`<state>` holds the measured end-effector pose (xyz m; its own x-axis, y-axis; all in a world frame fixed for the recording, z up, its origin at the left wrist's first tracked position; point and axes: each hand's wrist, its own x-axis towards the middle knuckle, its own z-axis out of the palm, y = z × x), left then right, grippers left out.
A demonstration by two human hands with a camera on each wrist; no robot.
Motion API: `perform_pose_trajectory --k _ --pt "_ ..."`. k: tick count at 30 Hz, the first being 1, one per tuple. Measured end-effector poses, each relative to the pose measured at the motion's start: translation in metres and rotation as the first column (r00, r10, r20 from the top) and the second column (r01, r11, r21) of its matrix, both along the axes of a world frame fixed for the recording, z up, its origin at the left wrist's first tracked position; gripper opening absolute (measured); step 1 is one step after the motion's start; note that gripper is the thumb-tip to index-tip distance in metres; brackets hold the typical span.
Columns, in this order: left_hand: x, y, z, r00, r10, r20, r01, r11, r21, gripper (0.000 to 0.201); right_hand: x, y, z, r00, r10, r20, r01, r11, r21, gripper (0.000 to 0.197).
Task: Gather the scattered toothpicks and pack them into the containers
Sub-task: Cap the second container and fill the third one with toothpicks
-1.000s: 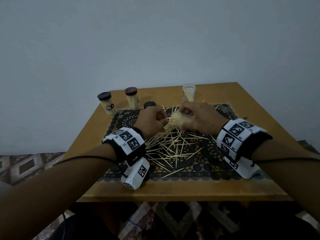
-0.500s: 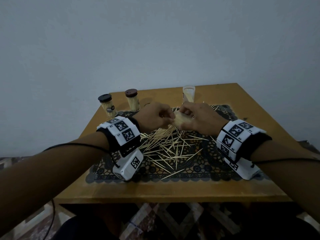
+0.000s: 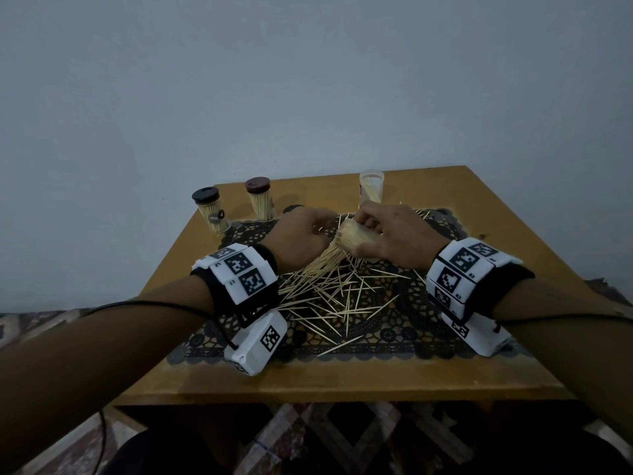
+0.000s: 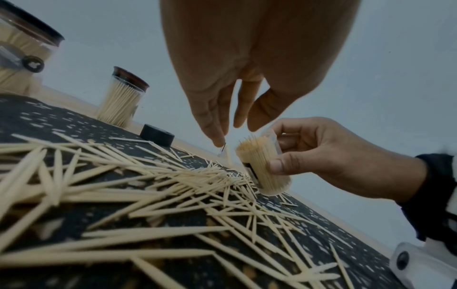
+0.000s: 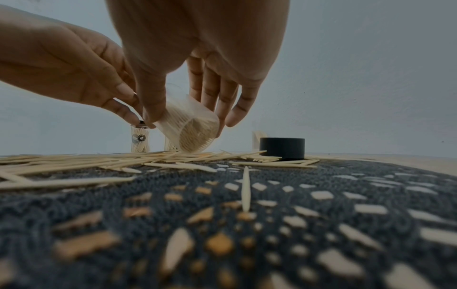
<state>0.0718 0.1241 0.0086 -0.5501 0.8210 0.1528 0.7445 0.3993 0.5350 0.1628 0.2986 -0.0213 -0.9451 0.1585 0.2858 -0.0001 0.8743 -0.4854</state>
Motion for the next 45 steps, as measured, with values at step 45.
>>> perform_pose_trajectory --k 45 --pt "-0.079 0.021 0.006 0.940 -0.010 -0.342 -0.161 0.869 -0.468 0.056 0.001 0.001 0.003 0.999 0.035 -0.040 -0.038 0.995 -0.089 0.042"
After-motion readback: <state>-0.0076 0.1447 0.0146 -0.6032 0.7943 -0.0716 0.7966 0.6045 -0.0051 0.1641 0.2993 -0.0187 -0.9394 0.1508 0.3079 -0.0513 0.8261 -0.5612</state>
